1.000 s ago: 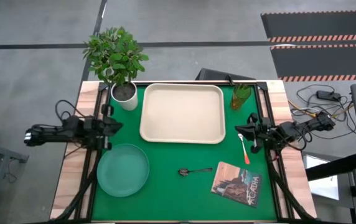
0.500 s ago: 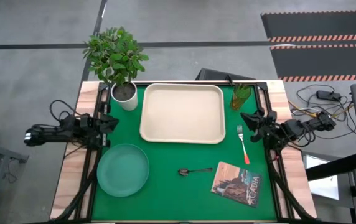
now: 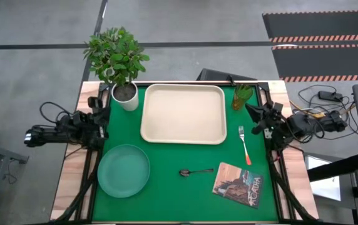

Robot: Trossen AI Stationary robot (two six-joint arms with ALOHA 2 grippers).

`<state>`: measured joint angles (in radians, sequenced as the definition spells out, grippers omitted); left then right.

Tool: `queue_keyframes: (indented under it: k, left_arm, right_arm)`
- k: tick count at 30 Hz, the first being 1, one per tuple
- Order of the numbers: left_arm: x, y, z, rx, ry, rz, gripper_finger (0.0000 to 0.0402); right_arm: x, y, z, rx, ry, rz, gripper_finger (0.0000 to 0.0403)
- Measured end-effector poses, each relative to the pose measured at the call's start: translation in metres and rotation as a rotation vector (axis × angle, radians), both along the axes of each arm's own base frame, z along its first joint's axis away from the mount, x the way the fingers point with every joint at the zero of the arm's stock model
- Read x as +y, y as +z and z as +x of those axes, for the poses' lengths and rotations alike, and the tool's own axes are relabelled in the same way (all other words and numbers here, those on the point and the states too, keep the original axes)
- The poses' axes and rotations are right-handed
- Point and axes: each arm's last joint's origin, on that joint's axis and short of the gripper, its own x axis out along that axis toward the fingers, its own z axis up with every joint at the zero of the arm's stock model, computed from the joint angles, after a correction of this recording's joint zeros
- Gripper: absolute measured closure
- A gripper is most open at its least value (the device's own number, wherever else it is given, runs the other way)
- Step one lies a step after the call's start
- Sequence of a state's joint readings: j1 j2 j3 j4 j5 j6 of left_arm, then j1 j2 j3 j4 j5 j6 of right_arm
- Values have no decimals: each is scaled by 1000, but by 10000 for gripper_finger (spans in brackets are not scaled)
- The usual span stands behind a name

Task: Pick and place plate/cup/fork/spoon on tray
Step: Put the brown glass on the white tray

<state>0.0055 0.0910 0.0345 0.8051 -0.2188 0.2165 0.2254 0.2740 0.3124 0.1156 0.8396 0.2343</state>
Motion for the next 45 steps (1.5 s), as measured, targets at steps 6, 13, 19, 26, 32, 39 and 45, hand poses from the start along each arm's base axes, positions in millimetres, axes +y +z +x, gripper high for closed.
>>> queue_keyframes:
  k: [6,13,19,26,32,39,45]
  left_arm:
    - [0,0,0,1,3,3,402]
    - [0,0,0,2,5,5,402]
    - [0,0,0,3,4,5,402]
    - [0,0,0,3,4,5,402]
    - [0,0,0,3,0,1,402]
    - [0,-1,0,6,-1,1,402]
    - [0,-2,1,13,-2,0,402]
  right_arm:
    - [-4,18,17,125,-62,47,394]
    - [-14,23,45,390,-189,140,394]
    - [-33,39,56,489,-261,198,394]
    - [-69,46,70,621,-293,305,394]
    - [-105,47,77,797,-360,412,394]
    - [-133,54,88,944,-388,471,394]
    - [-149,59,98,1014,-394,528,357]
